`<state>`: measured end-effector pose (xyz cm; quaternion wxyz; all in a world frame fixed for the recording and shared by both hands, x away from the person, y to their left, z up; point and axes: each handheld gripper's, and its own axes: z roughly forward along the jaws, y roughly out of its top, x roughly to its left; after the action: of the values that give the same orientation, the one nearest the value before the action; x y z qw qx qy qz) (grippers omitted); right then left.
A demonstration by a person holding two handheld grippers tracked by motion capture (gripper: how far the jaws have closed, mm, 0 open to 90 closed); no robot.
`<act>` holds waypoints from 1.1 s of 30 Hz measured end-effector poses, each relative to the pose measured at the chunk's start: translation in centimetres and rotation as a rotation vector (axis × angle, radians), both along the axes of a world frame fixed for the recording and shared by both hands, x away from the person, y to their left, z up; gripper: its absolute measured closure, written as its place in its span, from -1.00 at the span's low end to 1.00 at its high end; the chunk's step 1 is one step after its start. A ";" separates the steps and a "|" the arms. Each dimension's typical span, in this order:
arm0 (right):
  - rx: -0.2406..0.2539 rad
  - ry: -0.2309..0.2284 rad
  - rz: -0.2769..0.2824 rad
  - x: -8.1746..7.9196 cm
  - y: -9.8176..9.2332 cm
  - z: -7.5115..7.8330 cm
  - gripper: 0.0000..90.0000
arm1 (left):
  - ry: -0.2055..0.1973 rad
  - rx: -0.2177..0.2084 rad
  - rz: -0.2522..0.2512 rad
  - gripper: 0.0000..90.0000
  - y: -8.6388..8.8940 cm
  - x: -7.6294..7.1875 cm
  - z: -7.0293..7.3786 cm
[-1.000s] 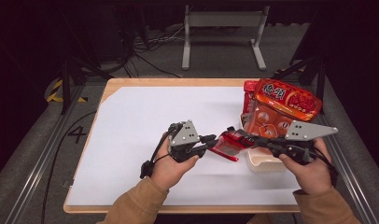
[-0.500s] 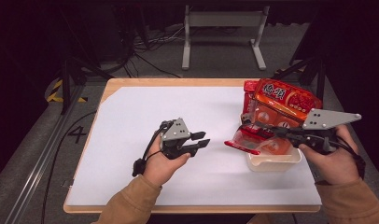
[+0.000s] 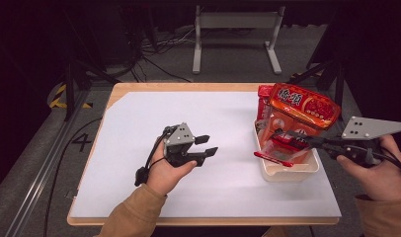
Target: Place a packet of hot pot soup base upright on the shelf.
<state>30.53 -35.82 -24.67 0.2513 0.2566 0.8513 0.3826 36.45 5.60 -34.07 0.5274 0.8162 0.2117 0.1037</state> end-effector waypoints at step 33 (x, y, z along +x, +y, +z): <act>-0.036 0.103 0.097 -0.1 -2.1 -0.3 0.99 | 0.012 0.006 0.020 -0.03 0.2 0.4 -0.4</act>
<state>30.47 -37.90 -25.00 0.1930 0.2298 0.8812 0.3654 36.85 5.80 -34.48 0.5226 0.8163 0.2228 0.1046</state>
